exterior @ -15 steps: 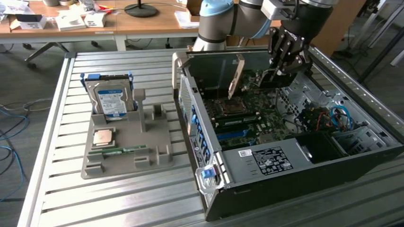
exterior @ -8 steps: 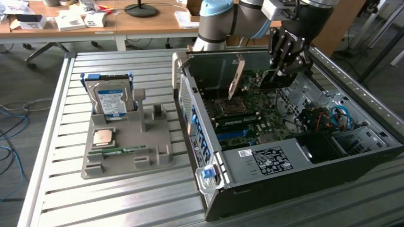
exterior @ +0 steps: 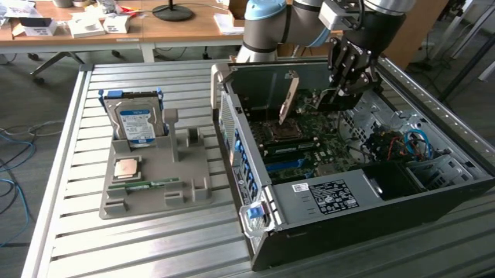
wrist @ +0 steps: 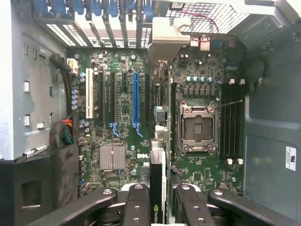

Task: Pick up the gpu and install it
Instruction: 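Insert the gpu into the slot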

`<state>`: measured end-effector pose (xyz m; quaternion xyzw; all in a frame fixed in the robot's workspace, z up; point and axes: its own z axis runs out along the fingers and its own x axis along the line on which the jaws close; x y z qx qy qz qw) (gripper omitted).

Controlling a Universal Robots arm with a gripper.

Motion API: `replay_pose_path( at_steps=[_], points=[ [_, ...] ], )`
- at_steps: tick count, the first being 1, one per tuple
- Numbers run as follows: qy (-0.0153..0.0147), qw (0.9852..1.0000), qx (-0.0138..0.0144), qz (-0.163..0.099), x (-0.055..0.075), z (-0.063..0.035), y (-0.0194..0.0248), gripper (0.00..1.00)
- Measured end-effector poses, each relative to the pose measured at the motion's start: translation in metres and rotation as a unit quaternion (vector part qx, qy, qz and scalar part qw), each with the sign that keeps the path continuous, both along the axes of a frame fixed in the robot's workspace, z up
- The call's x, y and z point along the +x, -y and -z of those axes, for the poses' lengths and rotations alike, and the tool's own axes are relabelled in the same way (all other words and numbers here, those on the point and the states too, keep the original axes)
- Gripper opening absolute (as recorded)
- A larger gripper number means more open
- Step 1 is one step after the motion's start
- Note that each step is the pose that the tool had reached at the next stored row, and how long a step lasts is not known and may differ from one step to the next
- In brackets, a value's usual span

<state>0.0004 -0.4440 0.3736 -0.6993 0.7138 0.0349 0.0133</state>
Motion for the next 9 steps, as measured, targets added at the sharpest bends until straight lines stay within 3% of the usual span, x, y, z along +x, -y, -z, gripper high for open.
replay_pose_path(
  at_steps=[9],
  points=[
    [0.0,1.0,0.0001,0.0,0.0,0.0004,0.0,0.26]
  ],
)
